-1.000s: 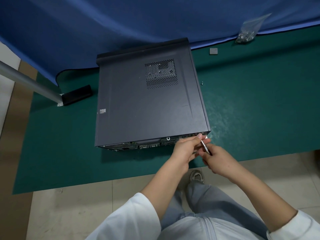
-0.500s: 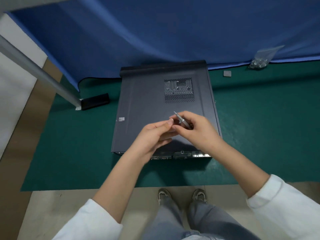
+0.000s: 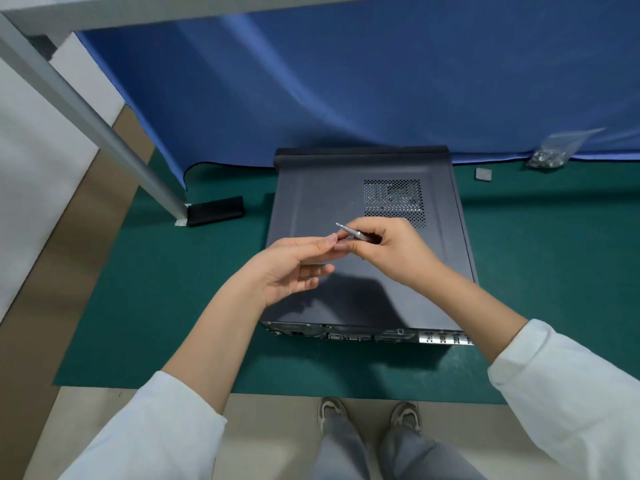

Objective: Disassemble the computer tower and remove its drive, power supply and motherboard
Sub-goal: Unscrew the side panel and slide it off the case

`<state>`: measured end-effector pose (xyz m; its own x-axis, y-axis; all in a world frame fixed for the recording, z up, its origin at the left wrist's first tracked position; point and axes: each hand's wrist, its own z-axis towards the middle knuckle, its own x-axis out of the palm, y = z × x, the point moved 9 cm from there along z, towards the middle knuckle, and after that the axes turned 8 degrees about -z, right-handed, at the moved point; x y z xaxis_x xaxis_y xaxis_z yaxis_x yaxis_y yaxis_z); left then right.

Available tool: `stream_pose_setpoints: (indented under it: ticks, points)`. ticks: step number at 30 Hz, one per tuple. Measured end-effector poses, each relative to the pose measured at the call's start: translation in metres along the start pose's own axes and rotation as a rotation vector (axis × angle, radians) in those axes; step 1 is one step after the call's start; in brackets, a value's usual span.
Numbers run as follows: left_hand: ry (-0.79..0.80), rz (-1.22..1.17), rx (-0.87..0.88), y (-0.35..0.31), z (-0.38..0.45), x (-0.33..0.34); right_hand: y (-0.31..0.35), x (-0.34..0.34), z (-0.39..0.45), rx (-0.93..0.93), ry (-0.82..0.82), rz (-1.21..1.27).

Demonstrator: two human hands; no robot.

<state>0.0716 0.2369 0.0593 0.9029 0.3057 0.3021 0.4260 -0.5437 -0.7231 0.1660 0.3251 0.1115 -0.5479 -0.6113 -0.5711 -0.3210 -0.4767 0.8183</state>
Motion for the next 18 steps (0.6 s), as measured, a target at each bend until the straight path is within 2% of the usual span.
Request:
stream_pose_setpoints:
  ticks: [7,12,14,18]
  points:
    - [0.009,0.051,-0.063,0.004,0.011,-0.026,0.001,0.013,0.015,-0.081,-0.008,-0.233]
    - [-0.056,0.014,0.000,-0.009,0.020,-0.046,-0.005,0.024,0.037,-0.030,0.035,-0.168]
    - [-0.179,-0.003,0.059,-0.021,0.026,-0.068,-0.013,0.028,0.051,0.007,0.050,-0.217]
    - [-0.585,0.108,0.231,-0.051,0.038,-0.146,-0.061,0.031,0.079,0.238,0.050,-0.277]
